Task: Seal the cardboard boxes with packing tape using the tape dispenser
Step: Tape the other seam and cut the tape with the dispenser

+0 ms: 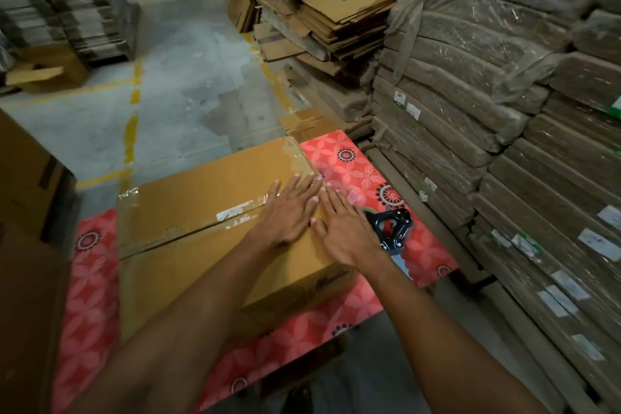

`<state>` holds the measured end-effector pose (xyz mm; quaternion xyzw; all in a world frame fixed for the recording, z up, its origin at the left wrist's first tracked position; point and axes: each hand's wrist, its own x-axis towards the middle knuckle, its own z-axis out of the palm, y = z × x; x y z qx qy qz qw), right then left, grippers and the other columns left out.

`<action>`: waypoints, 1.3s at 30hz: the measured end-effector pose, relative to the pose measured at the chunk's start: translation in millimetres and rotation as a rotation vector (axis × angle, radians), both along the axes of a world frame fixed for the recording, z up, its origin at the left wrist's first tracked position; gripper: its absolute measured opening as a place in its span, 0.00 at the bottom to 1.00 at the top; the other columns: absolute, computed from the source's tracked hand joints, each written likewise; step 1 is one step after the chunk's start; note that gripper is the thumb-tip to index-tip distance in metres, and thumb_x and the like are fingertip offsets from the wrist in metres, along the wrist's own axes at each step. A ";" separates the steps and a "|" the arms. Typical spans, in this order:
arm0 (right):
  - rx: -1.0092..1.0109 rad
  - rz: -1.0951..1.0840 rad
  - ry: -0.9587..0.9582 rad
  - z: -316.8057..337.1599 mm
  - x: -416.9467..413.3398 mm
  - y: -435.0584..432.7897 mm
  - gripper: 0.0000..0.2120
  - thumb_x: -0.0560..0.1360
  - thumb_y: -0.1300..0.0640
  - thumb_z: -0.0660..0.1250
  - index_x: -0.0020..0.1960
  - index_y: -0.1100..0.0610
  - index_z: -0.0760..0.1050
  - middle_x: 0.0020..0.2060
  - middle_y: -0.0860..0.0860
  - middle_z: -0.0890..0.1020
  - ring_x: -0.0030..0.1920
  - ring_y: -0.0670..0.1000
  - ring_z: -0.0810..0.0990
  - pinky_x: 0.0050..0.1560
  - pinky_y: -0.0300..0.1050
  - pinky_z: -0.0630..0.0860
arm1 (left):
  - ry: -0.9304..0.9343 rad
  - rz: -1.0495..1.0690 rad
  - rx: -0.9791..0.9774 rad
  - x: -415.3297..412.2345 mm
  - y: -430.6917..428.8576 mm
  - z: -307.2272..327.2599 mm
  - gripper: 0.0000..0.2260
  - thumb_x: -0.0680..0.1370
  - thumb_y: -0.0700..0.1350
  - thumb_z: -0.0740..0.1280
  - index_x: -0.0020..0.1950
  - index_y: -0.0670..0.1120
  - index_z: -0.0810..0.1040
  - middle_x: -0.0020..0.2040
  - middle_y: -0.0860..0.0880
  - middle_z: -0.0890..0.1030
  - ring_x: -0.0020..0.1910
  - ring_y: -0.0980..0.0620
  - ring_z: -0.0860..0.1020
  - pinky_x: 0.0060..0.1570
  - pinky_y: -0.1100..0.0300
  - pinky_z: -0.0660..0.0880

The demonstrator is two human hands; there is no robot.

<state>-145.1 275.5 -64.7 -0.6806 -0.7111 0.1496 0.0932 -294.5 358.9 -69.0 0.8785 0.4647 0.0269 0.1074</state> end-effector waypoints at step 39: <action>0.139 -0.588 0.690 -46.9 -78.5 -79.9 0.39 0.84 0.42 0.50 0.80 0.64 0.34 0.81 0.62 0.41 0.81 0.62 0.45 0.80 0.58 0.52 | 0.085 0.333 0.097 -140.5 -156.8 -0.5 0.33 0.82 0.68 0.37 0.83 0.53 0.43 0.83 0.55 0.44 0.82 0.53 0.44 0.80 0.48 0.45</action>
